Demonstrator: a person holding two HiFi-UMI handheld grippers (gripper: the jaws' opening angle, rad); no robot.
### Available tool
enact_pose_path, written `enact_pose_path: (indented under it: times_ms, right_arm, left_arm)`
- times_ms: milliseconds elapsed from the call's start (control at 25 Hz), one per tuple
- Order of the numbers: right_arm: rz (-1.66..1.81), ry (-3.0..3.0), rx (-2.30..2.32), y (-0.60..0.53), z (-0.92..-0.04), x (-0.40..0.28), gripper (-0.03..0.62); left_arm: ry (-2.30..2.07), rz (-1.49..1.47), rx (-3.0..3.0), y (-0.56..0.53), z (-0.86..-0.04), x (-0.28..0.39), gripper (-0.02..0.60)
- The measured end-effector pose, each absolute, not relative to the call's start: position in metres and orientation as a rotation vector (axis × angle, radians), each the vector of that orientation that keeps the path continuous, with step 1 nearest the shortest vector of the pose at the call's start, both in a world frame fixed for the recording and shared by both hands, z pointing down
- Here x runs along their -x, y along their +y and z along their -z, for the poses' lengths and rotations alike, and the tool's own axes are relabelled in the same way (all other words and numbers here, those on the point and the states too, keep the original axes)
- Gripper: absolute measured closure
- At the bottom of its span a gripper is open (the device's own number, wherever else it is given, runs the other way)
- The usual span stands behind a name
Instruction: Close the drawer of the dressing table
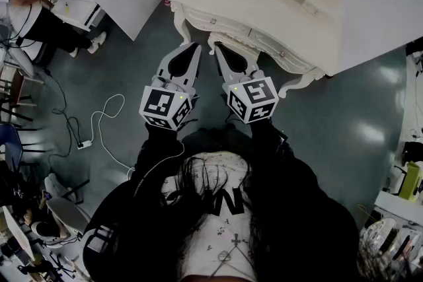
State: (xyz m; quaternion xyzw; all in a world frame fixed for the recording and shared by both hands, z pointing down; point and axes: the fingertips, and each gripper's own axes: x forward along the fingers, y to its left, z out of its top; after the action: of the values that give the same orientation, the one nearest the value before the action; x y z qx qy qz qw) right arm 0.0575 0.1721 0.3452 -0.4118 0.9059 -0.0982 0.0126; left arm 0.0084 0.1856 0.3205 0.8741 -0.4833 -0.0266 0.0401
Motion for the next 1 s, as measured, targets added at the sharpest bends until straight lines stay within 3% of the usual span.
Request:
enact_pose_path:
  times_ms: [1000]
  right_arm:
    - [0.374,2.814,1.286,0.209,-0.362,0.004,0.586]
  left_arm:
    - [-1.443,0.013,-2.662,0.226,-0.345,0.052,0.581]
